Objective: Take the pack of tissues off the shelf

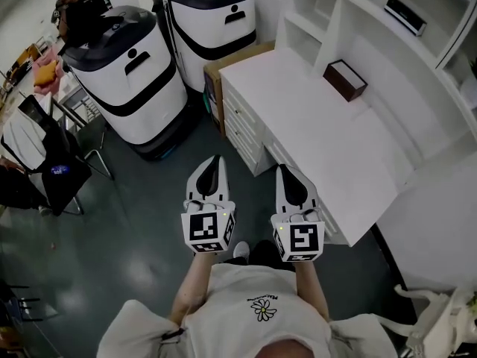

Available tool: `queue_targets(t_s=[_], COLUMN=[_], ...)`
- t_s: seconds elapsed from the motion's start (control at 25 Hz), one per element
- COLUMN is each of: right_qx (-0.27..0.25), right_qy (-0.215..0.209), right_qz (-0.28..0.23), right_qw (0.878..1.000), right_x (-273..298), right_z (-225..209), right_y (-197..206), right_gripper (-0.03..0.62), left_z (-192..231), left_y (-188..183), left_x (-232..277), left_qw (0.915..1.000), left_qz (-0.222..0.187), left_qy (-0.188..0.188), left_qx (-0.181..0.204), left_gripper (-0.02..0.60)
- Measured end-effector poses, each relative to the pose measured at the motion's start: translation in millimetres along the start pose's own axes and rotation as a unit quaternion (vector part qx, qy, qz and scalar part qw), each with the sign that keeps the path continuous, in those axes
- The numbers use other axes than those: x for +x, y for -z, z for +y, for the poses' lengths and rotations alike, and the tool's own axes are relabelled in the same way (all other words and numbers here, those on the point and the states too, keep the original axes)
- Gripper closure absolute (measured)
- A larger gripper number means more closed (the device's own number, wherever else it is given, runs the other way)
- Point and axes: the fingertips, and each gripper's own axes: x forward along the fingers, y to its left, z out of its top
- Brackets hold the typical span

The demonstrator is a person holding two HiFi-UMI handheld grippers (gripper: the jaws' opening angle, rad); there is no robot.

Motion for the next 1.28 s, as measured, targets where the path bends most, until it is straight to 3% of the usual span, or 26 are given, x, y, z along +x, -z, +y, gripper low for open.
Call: queue_targets(t_s=[0.44, 0.76, 0.96, 1.28], right_qx=[0.016, 0.006, 0.002, 0.007], right_qy=[-0.013, -0.002, 0.027, 0.103], right_qz=[0.011, 0.003, -0.005, 0.005], right_qw=[1.0, 1.0, 1.0, 0.995], right_x=[34, 67, 78, 65], right_z=[-15, -72, -119, -180], right_y=[14, 17, 23, 30], right_gripper=[0.592, 0.591, 0.592, 0.592], left_z=[-3, -36, -66, -120], left_y=[8, 6, 11, 10], left_x=[37, 106, 144, 186], left_qw=[0.9999, 0.9996, 0.9986, 0.9932], left_qz=[0.011, 0.0, -0.004, 0.002], left_qy=[0.002, 0.027, 0.05, 0.116], left_qx=[0.003, -0.002, -0.017, -0.003], left_gripper=[0.581, 0.581, 0.581, 0.581])
